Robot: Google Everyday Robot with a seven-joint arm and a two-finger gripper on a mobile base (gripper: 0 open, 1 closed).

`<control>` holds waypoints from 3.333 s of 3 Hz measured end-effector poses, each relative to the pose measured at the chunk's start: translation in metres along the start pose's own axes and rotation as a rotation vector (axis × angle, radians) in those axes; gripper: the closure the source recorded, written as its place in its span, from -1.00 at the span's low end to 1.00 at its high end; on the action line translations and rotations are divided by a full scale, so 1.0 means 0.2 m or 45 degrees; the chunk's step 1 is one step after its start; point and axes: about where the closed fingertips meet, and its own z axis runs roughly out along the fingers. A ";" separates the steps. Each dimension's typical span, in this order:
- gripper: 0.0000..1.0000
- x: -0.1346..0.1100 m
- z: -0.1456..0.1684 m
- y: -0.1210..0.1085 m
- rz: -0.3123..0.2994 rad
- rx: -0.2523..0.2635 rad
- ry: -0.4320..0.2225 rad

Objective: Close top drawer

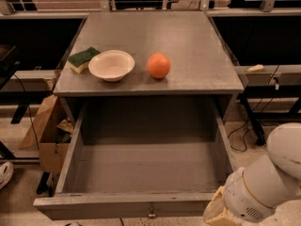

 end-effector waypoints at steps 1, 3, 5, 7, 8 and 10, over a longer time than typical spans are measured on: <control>1.00 0.04 0.16 0.01 0.031 0.012 -0.051; 0.17 -0.03 0.30 -0.12 0.012 0.122 -0.095; -0.76 -0.09 0.29 -0.18 0.011 0.162 -0.110; -1.00 -0.15 0.30 -0.26 0.009 0.199 -0.134; -1.00 -0.21 0.31 -0.32 0.006 0.215 -0.149; -0.15 -0.34 0.35 -0.57 0.029 0.276 -0.158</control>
Offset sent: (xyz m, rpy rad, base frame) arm 0.0086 0.0251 -0.0782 0.0632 -0.0822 -0.1012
